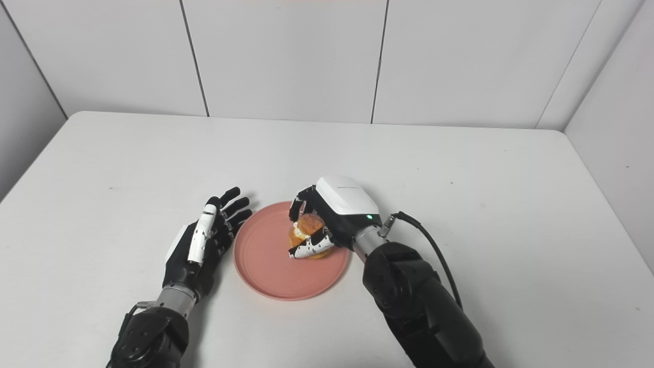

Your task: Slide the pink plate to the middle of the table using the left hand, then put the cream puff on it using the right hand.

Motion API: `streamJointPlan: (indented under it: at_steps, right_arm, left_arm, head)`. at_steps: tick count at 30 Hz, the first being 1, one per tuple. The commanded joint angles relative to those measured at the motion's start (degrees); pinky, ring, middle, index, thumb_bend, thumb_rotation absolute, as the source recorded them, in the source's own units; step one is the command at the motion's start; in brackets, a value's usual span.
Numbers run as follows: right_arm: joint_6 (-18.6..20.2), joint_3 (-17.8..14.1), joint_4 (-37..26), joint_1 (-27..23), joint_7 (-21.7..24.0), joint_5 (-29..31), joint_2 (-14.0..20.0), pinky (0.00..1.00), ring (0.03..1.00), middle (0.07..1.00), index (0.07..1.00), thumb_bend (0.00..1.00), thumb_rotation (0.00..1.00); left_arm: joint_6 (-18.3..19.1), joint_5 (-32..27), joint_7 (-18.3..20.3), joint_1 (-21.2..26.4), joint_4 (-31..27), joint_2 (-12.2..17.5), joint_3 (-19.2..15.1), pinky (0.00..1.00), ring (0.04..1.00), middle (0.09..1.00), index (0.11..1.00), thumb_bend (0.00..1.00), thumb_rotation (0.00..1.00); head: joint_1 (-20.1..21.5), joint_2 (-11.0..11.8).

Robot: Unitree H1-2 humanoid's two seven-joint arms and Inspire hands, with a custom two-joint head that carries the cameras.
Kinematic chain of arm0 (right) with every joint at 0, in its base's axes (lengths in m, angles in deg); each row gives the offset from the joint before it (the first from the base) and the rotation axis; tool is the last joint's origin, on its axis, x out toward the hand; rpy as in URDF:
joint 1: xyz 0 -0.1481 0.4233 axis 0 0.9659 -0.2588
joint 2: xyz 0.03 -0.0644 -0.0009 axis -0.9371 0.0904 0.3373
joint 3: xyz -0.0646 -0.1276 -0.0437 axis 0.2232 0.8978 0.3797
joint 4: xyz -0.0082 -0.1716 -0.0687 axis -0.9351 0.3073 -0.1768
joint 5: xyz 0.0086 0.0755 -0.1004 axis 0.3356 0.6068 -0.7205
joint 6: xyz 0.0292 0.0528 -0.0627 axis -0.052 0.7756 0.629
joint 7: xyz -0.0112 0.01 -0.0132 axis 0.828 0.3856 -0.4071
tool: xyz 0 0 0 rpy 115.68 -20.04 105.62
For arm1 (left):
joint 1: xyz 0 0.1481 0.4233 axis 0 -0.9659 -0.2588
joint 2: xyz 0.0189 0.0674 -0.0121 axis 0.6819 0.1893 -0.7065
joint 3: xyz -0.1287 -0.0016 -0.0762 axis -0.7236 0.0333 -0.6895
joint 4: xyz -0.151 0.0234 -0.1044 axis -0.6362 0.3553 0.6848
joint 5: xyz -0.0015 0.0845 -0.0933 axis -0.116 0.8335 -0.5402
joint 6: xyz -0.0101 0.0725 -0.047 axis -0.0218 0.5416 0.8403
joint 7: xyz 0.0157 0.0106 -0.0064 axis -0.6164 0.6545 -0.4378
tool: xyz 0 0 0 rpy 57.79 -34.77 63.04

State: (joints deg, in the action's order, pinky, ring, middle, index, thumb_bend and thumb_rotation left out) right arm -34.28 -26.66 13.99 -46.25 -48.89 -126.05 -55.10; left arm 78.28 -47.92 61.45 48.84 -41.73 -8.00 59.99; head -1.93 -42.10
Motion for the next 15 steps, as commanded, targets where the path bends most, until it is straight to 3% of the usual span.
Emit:
streamJointPlan:
  at_steps: [1, 5, 12, 13, 15]
  right_arm:
    - [-1.7, -0.1, -1.2, -1.6, -0.5, -0.9, -0.7, 0.28, 0.364, 0.454, 0.489, 0.50, 0.13]
    - [-2.1, 0.3, -1.3, -1.3, -0.4, -1.4, -0.7, 0.27, 0.363, 0.458, 0.490, 0.51, 0.14]
    - [-2.9, 1.7, -1.7, -1.2, -0.4, -3.1, -0.1, 0.44, 0.545, 0.611, 0.494, 0.51, 0.15]
    - [-2.9, 1.8, -1.8, -1.2, -0.4, -3.3, -0.1, 0.45, 0.563, 0.634, 0.603, 0.61, 0.18]
    - [-2.7, 1.7, -2.2, -1.0, -0.1, -3.2, -0.2, 0.44, 0.570, 0.651, 0.678, 0.67, 0.20]
  left_arm:
    - [0.0, 0.7, -0.1, 1.8, -1.7, -0.8, 0.5, 0.87, 0.855, 0.864, 0.847, 0.46, 1.00]
    - [-0.6, 1.1, -0.2, 1.8, -1.6, -1.0, 0.5, 0.86, 0.853, 0.862, 0.845, 0.46, 1.00]
    - [-2.1, 2.8, -0.5, 1.8, -1.5, -1.2, 0.8, 0.86, 0.857, 0.864, 0.847, 0.45, 1.00]
    - [-2.4, 3.1, -0.7, 1.8, -1.5, -1.3, 0.9, 0.86, 0.857, 0.865, 0.848, 0.45, 1.00]
    - [-3.5, 4.0, -0.9, 1.7, -1.4, -1.4, 1.0, 0.87, 0.860, 0.869, 0.852, 0.45, 1.00]
  head:
    - [-0.1, 0.0]
    - [-0.1, 0.0]
    - [0.0, 0.0]
    - [0.0, 0.0]
    - [-0.1, 0.0]
